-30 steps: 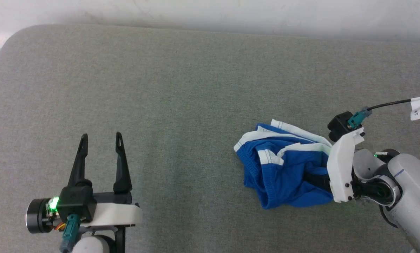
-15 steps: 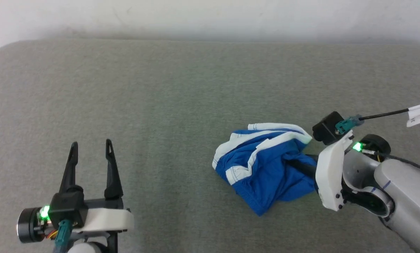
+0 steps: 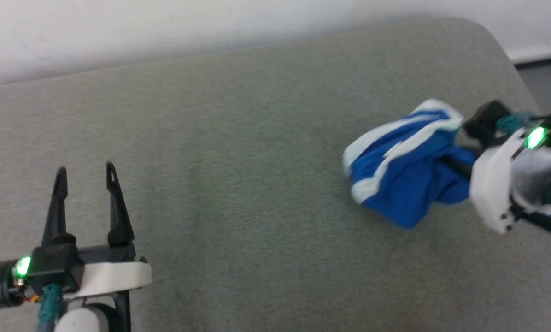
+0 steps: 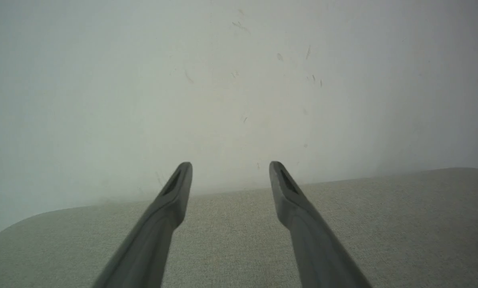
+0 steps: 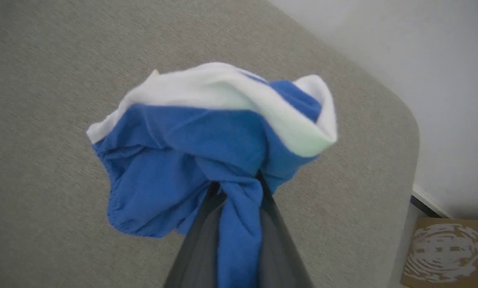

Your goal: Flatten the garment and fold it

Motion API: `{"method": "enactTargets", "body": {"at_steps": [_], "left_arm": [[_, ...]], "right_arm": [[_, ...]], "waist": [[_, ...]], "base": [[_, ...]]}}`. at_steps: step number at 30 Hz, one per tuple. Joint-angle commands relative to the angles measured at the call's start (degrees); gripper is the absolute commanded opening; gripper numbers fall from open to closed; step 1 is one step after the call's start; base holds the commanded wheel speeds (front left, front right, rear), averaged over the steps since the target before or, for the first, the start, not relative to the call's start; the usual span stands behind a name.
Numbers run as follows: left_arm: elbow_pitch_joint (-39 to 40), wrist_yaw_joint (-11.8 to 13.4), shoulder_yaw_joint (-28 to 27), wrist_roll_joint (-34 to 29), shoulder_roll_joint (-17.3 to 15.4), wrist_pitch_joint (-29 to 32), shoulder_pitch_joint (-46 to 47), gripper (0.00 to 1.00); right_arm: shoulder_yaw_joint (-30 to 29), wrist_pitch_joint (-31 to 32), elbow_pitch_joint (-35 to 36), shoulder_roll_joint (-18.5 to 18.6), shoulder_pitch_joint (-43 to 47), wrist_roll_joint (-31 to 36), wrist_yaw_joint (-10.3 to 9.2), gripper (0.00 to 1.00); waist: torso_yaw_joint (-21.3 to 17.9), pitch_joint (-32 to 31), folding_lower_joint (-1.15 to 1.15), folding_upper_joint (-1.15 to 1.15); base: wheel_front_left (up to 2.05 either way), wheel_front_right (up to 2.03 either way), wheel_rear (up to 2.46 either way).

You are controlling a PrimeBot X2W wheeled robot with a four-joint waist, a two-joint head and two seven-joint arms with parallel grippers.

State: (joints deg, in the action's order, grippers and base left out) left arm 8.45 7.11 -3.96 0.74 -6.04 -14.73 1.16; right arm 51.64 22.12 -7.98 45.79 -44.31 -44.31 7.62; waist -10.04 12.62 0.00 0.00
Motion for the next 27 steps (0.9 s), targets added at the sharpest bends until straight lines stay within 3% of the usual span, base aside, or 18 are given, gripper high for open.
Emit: {"method": "enactTargets", "body": {"at_steps": [1, 9, 19, 27], "left_arm": [[0.4, 0.0, -0.4, -0.4, -0.5, -0.3, 1.0, 1.0], [3.4, -0.3, -1.2, -0.9, -3.3, -0.3, 5.3, 1.0], [7.1, -0.4, -0.8, -1.2, -5.3, -0.3, 9.2, 1.0], [8.2, 0.3, 0.1, -1.0, -5.4, -0.3, 10.7, 1.0]], "right_arm": [[-0.3, -0.5, -0.6, 0.4, -1.4, 0.9, -0.13, 0.0], [-1.2, -4.1, -14.4, 2.0, -7.6, 6.6, -0.13, 0.0], [-6.8, -8.6, -33.9, 0.0, -12.9, 8.8, -0.13, 0.0], [-7.4, -10.6, -42.3, -4.5, -13.8, 8.7, -0.13, 0.0]], "waist": [[-6.5, 6.4, 0.0, 0.0], [-8.4, 14.8, 0.0, 0.0], [-6.4, 22.3, 0.0, 0.0], [-4.7, 23.0, 0.0, 0.0]], "base": [[0.0, 0.0, 0.0], [0.0, 0.0, 0.0], [0.0, 0.0, 0.0], [0.0, 0.0, 0.0]]}}
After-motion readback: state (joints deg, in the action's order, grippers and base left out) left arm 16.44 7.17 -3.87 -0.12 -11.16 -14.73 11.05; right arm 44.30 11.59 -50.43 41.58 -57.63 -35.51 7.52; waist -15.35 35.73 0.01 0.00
